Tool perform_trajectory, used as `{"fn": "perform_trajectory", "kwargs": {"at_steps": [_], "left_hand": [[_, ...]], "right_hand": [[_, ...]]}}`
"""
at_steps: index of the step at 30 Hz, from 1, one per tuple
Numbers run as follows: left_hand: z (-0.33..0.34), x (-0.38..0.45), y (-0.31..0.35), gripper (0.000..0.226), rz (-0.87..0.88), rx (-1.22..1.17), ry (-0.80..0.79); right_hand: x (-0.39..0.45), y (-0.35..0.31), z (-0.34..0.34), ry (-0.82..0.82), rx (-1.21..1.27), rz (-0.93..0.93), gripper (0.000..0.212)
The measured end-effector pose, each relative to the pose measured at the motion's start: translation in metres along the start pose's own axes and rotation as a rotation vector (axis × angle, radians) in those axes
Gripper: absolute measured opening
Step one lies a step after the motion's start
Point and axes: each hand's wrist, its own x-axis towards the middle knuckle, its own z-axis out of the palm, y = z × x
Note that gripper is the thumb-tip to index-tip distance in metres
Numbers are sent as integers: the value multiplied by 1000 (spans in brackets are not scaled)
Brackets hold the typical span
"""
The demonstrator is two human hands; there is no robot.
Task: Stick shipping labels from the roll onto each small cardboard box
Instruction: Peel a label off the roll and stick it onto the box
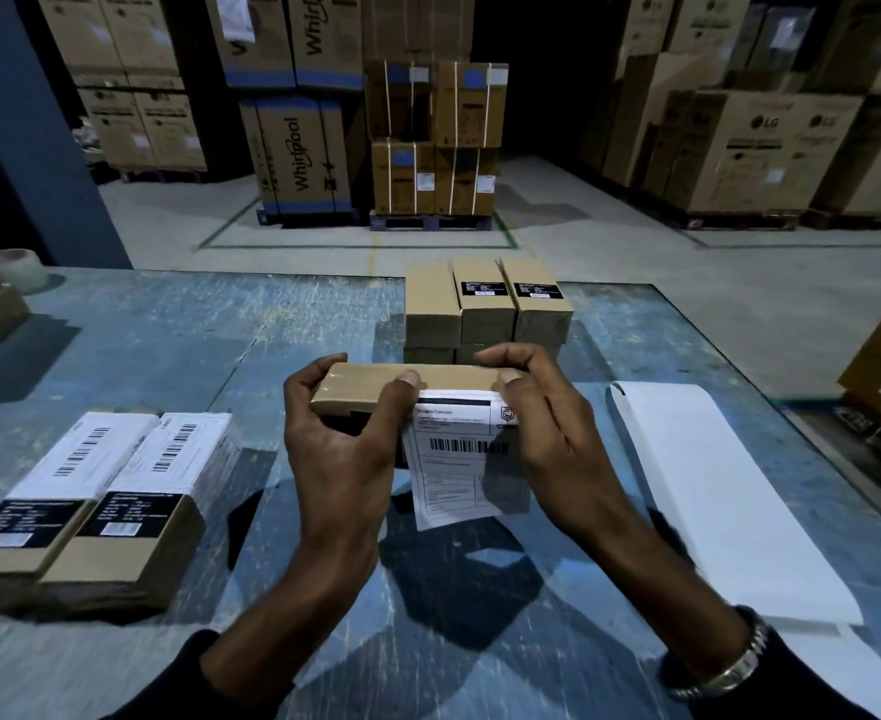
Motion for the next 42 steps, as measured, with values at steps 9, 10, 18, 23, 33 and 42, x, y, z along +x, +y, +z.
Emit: {"fn": "perform_trajectory", "kwargs": {"at_steps": [9, 10, 18, 23, 33, 42], "left_hand": [[1, -4, -7, 83, 4, 54, -69], [0, -3, -8, 88, 3, 57, -70], [-1, 4, -6, 79, -61, 57, -97], [-6, 20, 5, 60, -140, 138, -290], [-13, 30, 11, 46, -356, 72, -315], [-19, 41, 14, 50, -446, 68, -342]], "right_hand": [[1, -2, 1, 12, 64, 102, 40], [1, 0, 1, 21, 39, 81, 33], [8, 6, -6, 2, 28, 147, 25], [17, 4, -23, 66, 153, 374, 41], [27, 4, -54, -360, 204, 266, 58], [22, 5, -80, -602, -9, 6, 104]]}}
